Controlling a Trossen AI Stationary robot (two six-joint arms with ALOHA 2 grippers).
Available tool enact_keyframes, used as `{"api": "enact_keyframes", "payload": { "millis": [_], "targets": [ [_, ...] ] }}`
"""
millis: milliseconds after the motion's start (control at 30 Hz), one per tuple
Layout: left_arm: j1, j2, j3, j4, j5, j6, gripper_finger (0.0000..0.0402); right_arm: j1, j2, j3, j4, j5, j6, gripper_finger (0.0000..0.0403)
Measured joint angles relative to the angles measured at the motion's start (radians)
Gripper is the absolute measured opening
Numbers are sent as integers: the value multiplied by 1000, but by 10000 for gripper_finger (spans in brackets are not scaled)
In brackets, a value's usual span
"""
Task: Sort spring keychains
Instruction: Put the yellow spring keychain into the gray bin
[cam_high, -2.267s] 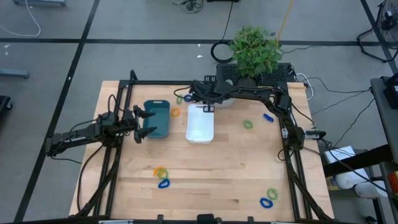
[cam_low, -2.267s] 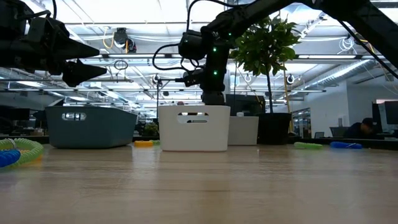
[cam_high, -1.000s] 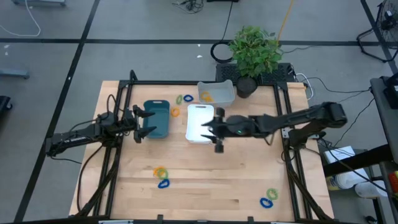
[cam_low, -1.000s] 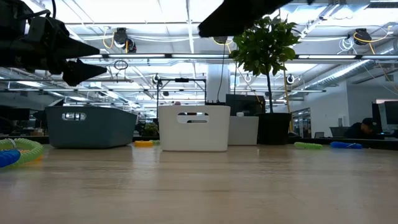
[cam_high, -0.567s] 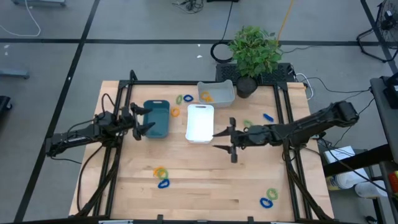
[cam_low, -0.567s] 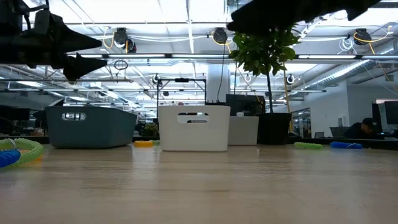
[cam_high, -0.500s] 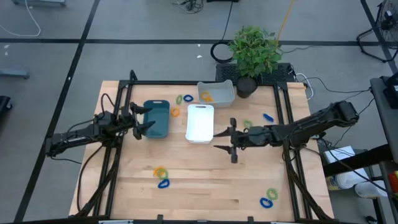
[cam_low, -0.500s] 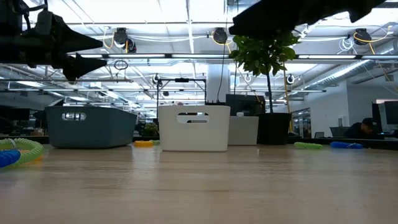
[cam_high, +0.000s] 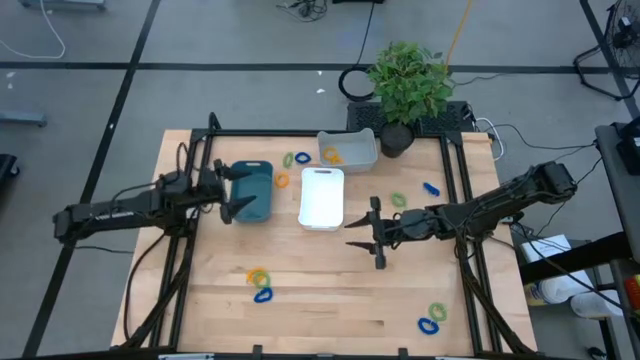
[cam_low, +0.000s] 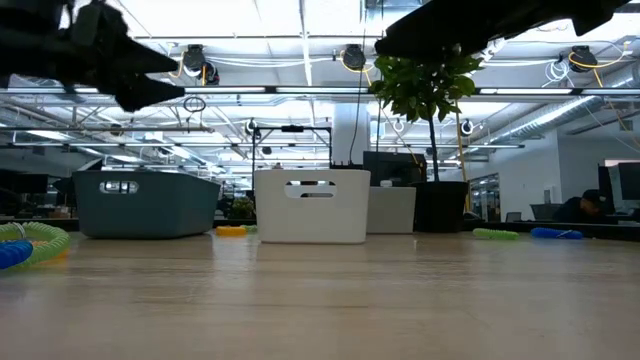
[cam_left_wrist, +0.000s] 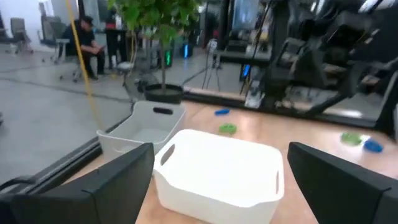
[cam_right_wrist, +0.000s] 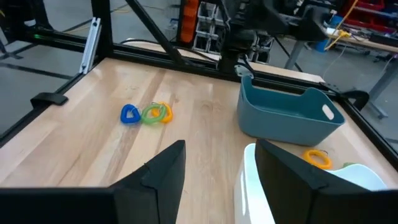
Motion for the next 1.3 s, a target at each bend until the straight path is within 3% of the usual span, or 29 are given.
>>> {"api": "enact_keyframes", "payload": {
  "millis": [367, 800, 900, 1067, 1300],
  "targets": [
    [12, 466, 387, -297, -50, 103, 379, 2, 0, 0, -8, 0, -6, 183],
    [65, 860, 797, -712, -50, 240, 379, 68, -24, 0, -17, 4, -107, 183],
    [78, 940, 879, -834, -52, 240, 379, 85, -59, 0, -33, 60, -103, 183],
    [103, 1066, 965, -970, -53, 249, 379, 99, -141, 0, -98, 132, -113, 183],
    [110, 1203, 972, -947, -41, 346, 378, 98, -259, 0, -214, 134, -105, 183]
  ]
}}
